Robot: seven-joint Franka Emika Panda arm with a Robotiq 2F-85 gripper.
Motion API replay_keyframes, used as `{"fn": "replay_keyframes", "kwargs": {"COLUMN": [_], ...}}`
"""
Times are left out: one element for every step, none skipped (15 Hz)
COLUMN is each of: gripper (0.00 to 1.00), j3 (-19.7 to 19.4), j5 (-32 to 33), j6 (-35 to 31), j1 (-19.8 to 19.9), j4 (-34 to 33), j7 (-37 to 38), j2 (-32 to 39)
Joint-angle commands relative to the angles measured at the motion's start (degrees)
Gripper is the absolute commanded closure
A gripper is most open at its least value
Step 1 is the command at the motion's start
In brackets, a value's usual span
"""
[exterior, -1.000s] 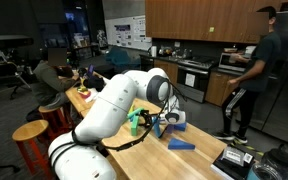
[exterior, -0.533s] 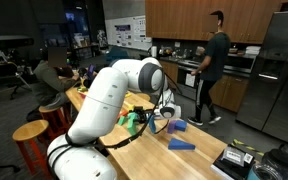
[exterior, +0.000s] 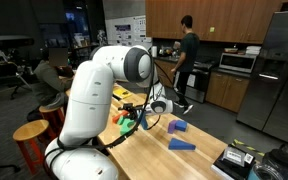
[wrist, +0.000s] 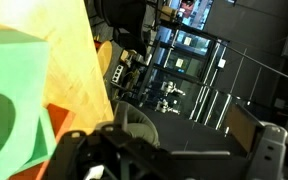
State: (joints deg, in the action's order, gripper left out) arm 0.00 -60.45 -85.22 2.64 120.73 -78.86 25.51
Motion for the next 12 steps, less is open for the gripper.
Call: {"fn": "replay_keyframes", "kwargs": {"gripper": [0.00, 0.00, 0.00, 0.00, 0.00, 0.00, 0.00, 0.00, 0.00, 0.00, 0.00, 0.00], "j3": [0.17, 0.28, 0.45, 0.66, 1.16, 1.63, 0.98, 1.27, 1.47, 1.60, 1.64, 1.64], "j5": [0.60, 0.66, 0.72, 0.93, 0.81, 0.99, 0.21, 0.25, 0.27, 0.28, 0.30, 0.31], "j6": [-0.73, -0.57, -0.24, 0.42, 2.23, 4.16, 2.29, 3.15, 3.44, 3.52, 3.56, 3.59], "j1": [-1.09, -1.42, -1.67, -1.92, -2.11, -2.31, -2.18, -2.35, -2.51, -2.58, -2.60, -2.59], "j4": [4.96, 5.39, 5.66, 5.63, 4.75, 3.80, 3.80, 3.81, 3.80, 3.80, 3.80, 3.80], "j7": [-1.56, -1.55, -1.57, -1.41, -0.84, -0.83, -1.20, -1.21, -1.21, -1.21, -1.21, -1.21], "j2": [-5.54, -6.04, -6.39, -6.42, -5.29, -4.10, -3.83, -3.74, -3.68, -3.64, -3.62, -3.62]}}
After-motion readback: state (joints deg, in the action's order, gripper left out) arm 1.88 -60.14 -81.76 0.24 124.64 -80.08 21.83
